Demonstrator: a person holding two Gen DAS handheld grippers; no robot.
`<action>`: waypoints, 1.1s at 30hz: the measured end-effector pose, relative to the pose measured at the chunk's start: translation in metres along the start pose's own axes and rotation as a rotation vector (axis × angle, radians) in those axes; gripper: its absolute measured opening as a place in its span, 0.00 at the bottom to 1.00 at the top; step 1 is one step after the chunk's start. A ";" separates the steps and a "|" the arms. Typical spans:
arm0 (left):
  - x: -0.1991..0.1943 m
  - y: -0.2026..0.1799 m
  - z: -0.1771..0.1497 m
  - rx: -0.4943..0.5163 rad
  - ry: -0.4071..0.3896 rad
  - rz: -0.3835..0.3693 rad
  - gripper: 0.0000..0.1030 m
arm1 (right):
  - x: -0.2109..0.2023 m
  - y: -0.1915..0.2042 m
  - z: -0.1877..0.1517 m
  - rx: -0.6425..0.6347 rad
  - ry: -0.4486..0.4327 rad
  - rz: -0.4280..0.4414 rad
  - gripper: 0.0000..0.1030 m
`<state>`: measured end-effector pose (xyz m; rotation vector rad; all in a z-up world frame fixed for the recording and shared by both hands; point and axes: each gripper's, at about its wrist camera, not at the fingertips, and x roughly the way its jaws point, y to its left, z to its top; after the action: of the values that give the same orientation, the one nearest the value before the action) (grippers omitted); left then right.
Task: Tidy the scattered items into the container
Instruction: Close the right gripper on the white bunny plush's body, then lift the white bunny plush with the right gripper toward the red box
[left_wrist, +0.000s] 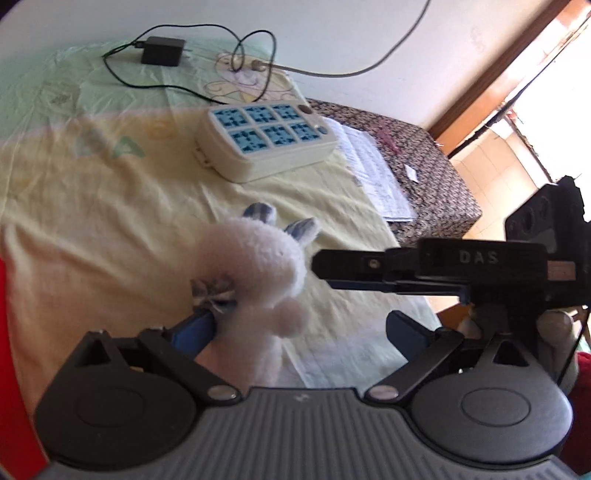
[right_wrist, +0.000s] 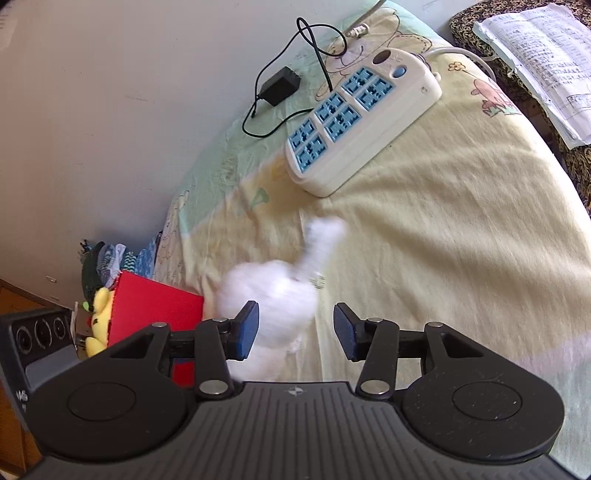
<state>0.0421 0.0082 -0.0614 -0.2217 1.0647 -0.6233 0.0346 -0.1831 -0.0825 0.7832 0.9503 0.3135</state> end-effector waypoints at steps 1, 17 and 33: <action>0.000 -0.006 -0.002 0.001 0.006 -0.033 0.96 | -0.001 -0.001 0.001 0.004 0.006 0.006 0.48; 0.007 0.005 -0.003 0.010 0.024 0.031 0.96 | -0.001 -0.010 -0.012 0.038 0.056 0.051 0.57; 0.044 0.008 -0.001 0.003 0.085 0.071 0.86 | 0.030 -0.012 -0.024 0.088 0.076 0.068 0.60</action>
<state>0.0585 -0.0103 -0.0984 -0.1559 1.1486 -0.5746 0.0306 -0.1641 -0.1175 0.8906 1.0159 0.3648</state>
